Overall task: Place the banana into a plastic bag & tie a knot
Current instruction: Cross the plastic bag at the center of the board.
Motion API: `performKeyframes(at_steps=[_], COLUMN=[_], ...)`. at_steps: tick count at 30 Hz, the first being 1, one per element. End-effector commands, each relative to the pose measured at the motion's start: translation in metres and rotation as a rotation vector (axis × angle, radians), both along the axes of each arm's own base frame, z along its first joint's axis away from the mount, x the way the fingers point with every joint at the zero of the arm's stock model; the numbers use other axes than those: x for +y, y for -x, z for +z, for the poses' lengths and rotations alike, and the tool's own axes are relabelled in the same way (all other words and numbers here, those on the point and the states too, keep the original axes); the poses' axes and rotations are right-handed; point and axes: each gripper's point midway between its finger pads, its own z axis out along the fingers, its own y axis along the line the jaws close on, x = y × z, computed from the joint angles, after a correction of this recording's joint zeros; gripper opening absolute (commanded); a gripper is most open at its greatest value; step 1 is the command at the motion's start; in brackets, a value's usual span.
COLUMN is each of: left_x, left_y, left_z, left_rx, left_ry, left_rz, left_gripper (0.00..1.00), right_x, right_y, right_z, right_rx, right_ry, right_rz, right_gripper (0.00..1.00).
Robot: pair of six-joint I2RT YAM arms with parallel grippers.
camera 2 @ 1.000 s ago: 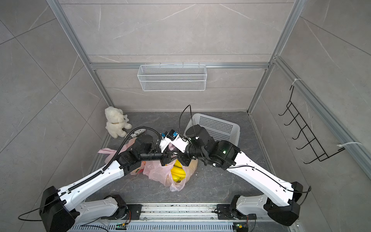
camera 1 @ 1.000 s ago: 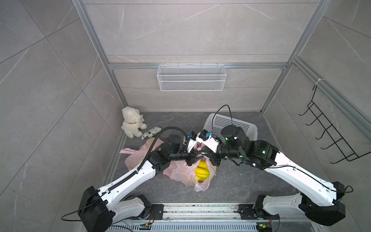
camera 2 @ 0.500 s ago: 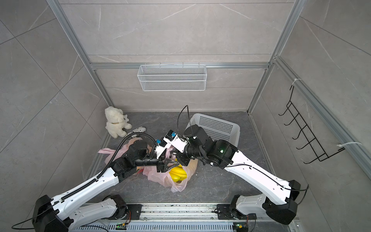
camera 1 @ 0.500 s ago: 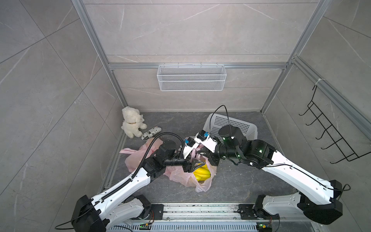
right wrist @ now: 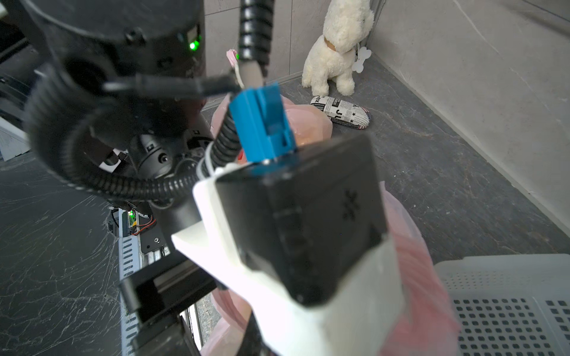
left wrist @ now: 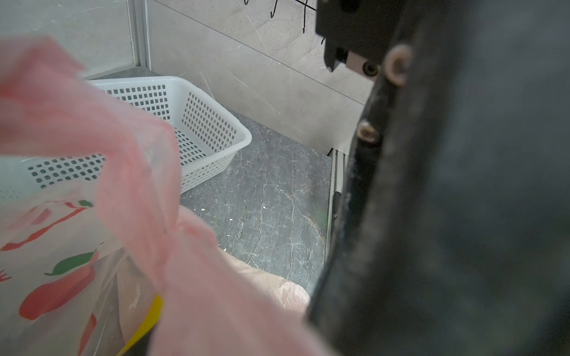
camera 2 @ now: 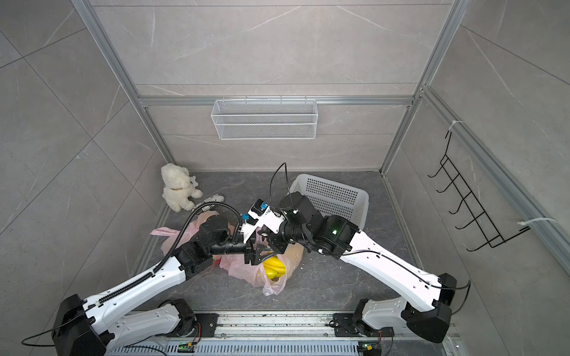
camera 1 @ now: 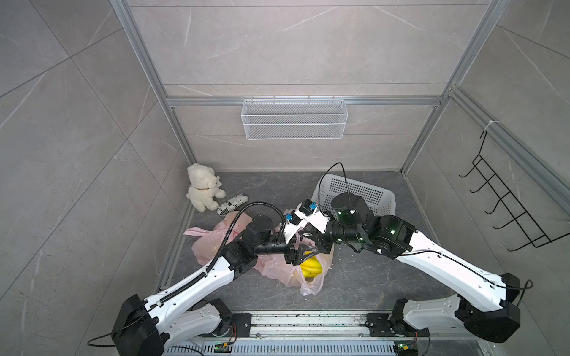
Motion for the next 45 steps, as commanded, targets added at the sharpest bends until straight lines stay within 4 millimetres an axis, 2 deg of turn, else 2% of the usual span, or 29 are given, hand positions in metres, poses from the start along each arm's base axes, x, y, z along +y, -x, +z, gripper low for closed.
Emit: performKeyframes(at_steps=[1,7,15,21,24,29,37,45], left_x=[0.000,0.003,0.000,0.019,0.022,0.021,0.008,0.005], left_y=[-0.014,-0.027,-0.033,-0.044,-0.047,-0.053,-0.049,-0.048], left_z=[0.022,0.026,0.026,0.023,0.020,0.022,0.031,0.045], left_rx=[-0.071,-0.086,-0.085,-0.143,-0.157,-0.169,-0.188,-0.233], left_ry=[0.062,0.072,0.056,0.056,0.049,0.059,0.105,0.170], left_rz=[0.077,0.149,0.162,0.291,0.315,0.338,0.268,0.253], left_gripper=[0.69,0.62,0.49,0.54,0.58,0.61,0.64,0.61], right_x=[0.006,0.005,0.008,0.001,0.002,0.007,0.017,0.025], right_y=[0.009,0.028,0.035,0.032,0.032,0.034,0.037,0.038], right_z=[0.002,-0.009,-0.012,-0.017,-0.019,-0.022,-0.026,-0.032], right_rx=[0.022,0.075,0.113,0.114,0.128,0.152,0.189,0.228], right_ry=[-0.038,-0.029,-0.045,-0.035,-0.037,-0.042,-0.050,-0.057], right_rz=[0.038,0.103,0.125,0.084,0.081,0.098,0.129,0.145], right_gripper=[0.00,0.00,0.00,0.00,0.00,0.00,0.00,0.00])
